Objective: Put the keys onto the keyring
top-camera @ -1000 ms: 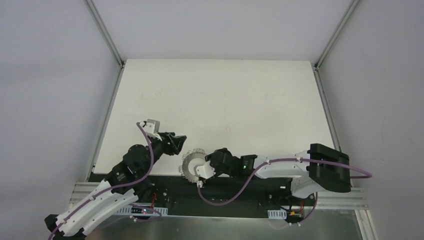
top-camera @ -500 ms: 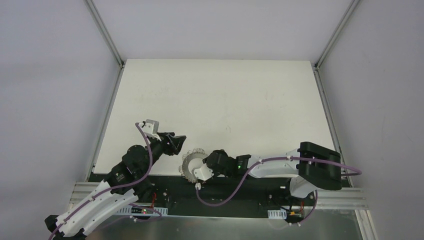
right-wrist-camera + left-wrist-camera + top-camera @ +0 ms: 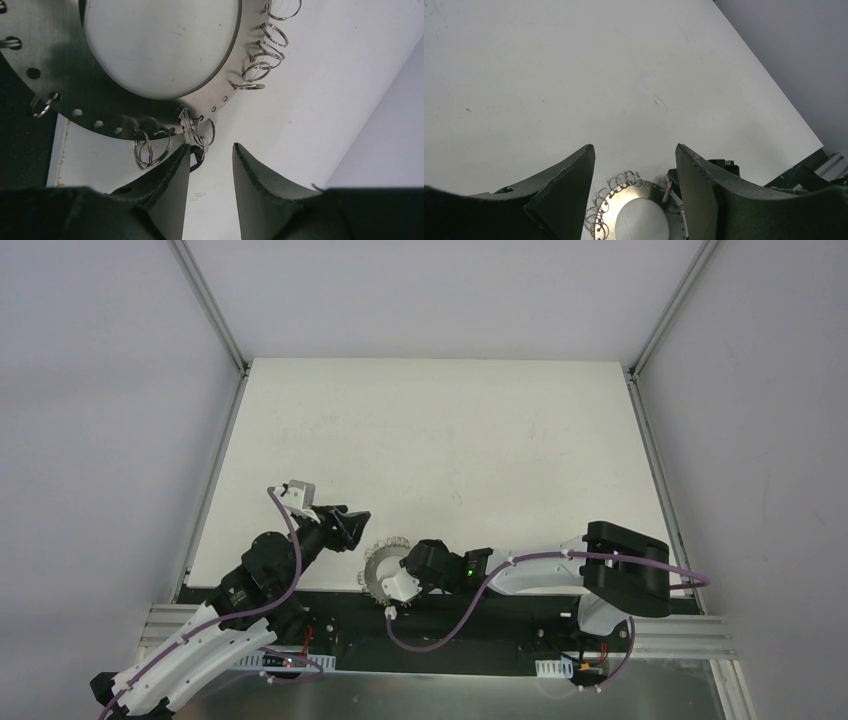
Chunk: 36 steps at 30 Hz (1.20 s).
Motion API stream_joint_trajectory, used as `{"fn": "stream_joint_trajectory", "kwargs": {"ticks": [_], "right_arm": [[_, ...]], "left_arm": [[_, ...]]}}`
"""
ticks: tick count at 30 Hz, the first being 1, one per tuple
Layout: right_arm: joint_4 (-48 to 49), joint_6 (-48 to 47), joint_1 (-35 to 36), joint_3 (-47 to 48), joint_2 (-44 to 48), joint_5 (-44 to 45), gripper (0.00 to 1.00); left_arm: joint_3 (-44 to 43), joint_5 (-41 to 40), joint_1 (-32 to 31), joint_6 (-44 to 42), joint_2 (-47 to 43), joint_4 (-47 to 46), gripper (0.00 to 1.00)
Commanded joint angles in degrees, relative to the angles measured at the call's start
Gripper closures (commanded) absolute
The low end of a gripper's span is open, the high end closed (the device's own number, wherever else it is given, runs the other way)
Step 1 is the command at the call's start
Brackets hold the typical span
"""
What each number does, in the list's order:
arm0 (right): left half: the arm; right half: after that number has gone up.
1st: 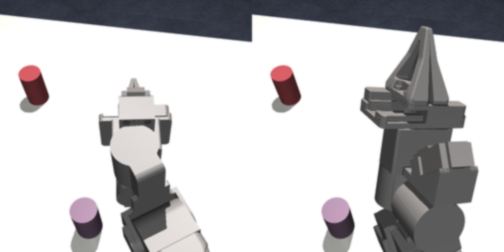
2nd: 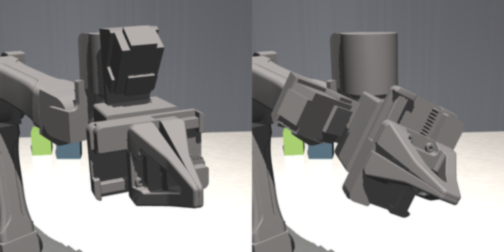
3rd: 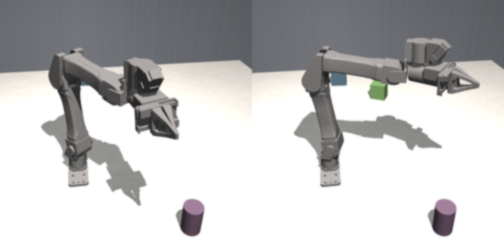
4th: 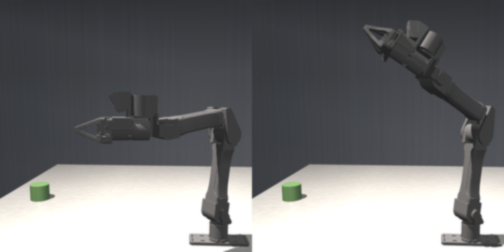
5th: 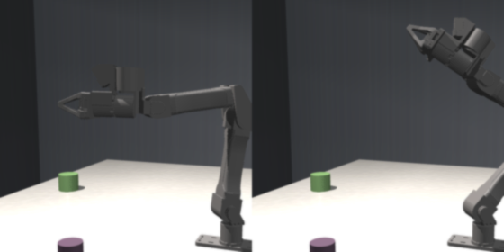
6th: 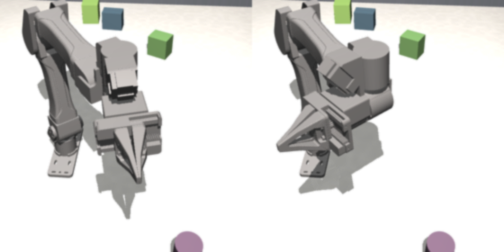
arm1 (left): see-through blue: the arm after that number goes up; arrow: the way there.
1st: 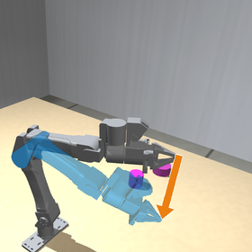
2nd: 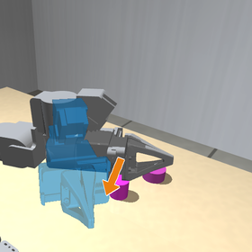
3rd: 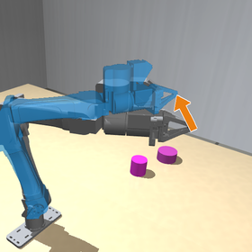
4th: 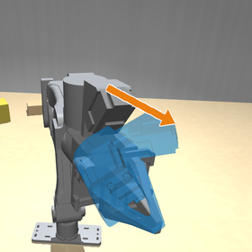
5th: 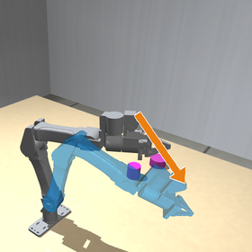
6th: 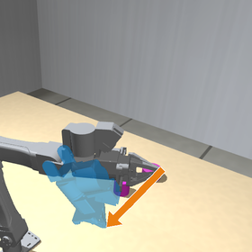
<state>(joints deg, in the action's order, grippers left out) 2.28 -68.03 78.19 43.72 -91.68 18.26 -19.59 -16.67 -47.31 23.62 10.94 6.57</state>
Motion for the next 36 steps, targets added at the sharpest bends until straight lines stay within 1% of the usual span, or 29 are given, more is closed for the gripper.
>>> {"fn": "stream_joint_trajectory", "kwargs": {"ticks": [1, 20, 22, 23, 27, 28, 32, 36], "right_arm": [[-0.3, -0.2, -0.1, 2.0, -0.8, -1.3, 0.61], [-1.5, -0.3, -0.6, 4.1, -3.5, -2.2, 0.70], [-2.0, -0.1, -0.7, 4.6, -3.9, -2.5, 0.73], [-2.8, 0.0, -0.7, 5.0, -4.2, -2.8, 0.77], [-5.7, 0.6, -0.9, 6.1, -4.9, -3.3, 0.97], [-6.1, 0.7, -0.9, 6.3, -4.9, -3.4, 1.00], [-8.3, 1.2, -0.9, 7.1, -4.4, -3.7, 1.00], [-10.2, 2.3, -0.9, 6.8, -1.8, -4.0, 1.00]], "left_arm": [[-1.6, -0.5, -0.4, 1.1, -0.5, -0.7, 0.40], [-1.5, -0.8, -0.5, 1.2, -0.7, -0.5, 0.40], [-1.5, -0.8, -0.4, 1.2, -0.7, -0.4, 0.40], [-1.5, -0.9, -0.5, 1.2, -0.7, -0.4, 0.40], [-1.5, -1.0, -0.4, 1.2, -0.9, -0.3, 0.40], [-1.5, -1.0, -0.5, 1.2, -0.9, -0.3, 0.40], [-1.5, -1.2, -0.4, 1.1, -1.0, -0.3, 0.40], [-1.5, -1.5, -0.4, 1.0, -1.0, -0.2, 0.40]]}}
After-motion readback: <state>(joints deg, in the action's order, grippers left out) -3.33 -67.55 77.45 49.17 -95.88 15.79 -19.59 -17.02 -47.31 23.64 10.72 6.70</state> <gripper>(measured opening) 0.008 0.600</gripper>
